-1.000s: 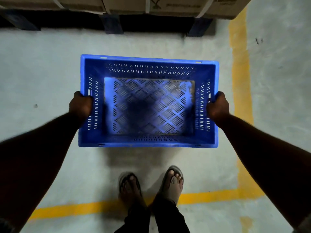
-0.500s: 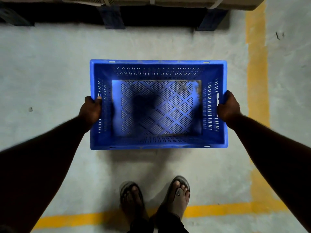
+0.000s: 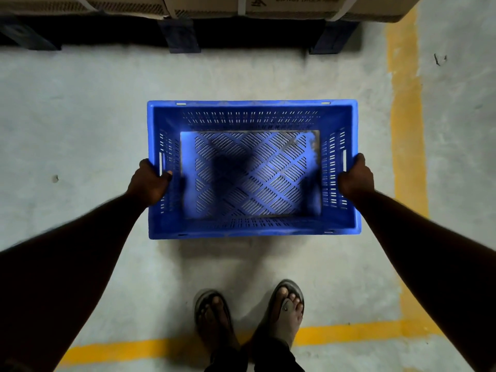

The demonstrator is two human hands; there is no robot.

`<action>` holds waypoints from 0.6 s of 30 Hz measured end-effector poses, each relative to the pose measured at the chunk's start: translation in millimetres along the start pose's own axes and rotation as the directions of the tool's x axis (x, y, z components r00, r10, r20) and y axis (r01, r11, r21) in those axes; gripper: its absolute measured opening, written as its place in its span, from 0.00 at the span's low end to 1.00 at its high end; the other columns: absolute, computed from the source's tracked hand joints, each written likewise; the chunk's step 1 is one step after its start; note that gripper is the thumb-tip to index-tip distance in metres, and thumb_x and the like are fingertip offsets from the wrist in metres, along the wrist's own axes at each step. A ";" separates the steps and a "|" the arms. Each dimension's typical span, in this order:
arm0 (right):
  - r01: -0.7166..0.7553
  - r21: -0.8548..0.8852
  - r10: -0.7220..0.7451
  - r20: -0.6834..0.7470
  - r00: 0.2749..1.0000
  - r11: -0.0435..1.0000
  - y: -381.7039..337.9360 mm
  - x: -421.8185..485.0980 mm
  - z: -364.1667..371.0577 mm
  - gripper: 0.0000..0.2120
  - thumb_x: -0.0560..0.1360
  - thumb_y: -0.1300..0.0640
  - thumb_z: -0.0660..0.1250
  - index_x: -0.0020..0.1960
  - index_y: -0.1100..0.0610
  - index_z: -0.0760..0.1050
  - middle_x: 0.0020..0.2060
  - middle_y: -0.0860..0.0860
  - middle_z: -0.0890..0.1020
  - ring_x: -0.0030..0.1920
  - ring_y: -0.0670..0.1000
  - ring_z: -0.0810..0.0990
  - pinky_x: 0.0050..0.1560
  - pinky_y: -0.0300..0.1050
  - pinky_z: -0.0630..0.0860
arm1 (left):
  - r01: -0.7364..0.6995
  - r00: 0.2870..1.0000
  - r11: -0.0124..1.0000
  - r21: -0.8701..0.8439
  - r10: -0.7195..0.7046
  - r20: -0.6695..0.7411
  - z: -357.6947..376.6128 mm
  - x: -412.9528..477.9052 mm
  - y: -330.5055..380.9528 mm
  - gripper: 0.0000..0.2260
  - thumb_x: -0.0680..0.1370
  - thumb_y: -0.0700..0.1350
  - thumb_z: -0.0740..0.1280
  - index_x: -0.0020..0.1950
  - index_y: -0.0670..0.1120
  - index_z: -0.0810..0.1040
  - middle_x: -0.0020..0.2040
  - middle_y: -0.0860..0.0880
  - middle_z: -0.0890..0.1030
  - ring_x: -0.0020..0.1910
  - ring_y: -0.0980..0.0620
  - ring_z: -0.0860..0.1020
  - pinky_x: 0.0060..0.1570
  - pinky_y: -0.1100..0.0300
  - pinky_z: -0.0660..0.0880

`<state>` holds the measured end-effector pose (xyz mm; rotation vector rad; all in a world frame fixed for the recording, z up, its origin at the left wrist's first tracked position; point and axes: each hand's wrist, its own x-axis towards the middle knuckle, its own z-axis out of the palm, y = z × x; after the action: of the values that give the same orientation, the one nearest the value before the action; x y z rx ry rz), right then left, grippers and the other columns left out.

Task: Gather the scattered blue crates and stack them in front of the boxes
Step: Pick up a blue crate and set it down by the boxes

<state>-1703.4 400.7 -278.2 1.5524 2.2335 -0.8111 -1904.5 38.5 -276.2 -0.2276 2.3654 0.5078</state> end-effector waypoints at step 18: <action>0.320 0.063 -0.322 0.027 0.946 0.945 -36.4 -139.0 -89.4 0.19 0.71 0.60 0.64 0.60 0.65 0.71 0.54 0.65 0.76 0.56 0.65 0.75 0.53 0.54 0.72 | -0.489 0.872 0.869 0.072 0.490 0.007 -55.1 -181.8 66.5 0.21 0.76 0.33 0.66 0.69 0.39 0.70 0.53 0.50 0.73 0.48 0.52 0.74 0.42 0.72 0.63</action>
<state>-1679.4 340.3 -122.1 1.1977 2.4932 -0.9914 -1822.5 80.1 -97.2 0.4214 2.4426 0.6545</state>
